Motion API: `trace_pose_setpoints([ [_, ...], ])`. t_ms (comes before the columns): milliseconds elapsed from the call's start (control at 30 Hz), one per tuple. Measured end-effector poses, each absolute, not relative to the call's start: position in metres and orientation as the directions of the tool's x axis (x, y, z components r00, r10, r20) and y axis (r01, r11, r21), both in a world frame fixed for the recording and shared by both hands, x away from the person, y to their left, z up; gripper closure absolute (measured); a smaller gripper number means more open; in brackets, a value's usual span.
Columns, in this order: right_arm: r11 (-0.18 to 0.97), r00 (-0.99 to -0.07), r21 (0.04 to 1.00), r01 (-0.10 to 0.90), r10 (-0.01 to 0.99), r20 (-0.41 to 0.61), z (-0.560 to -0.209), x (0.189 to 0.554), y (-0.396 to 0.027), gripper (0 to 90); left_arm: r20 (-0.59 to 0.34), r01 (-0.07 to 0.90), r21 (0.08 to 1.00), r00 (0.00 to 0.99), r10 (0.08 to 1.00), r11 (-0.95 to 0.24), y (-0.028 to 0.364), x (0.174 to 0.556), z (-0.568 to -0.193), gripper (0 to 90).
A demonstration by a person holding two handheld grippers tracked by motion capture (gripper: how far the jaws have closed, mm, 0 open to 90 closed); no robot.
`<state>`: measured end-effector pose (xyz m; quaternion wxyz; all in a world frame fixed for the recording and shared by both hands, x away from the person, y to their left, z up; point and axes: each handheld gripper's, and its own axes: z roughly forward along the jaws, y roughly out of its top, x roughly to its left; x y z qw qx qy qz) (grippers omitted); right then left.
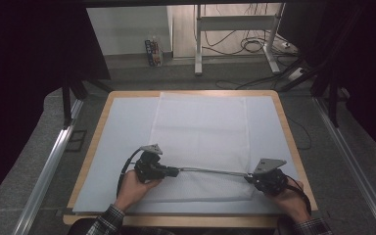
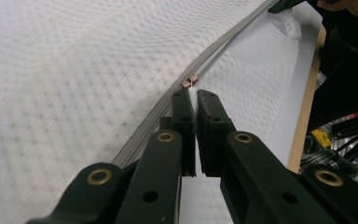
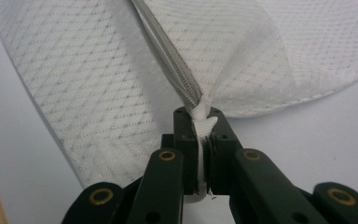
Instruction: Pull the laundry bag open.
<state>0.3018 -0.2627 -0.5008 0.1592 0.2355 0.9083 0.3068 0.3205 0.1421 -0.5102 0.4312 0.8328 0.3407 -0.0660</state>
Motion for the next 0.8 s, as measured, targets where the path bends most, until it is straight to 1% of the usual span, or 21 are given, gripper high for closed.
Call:
trace_pose_setpoints([
  [400,0.701,-0.839,0.631,0.331,0.525,-0.143,-0.501,0.302,-0.263,84.3,-0.415,0.646,0.671,0.734,0.538,-0.363,0.162,0.315,-0.511,87.4],
  [800,0.700,-0.838,0.631,0.335,0.528,-0.140,-0.501,0.302,-0.263,84.3,-0.410,0.656,0.667,0.719,0.561,-0.353,0.173,0.310,-0.512,87.4],
])
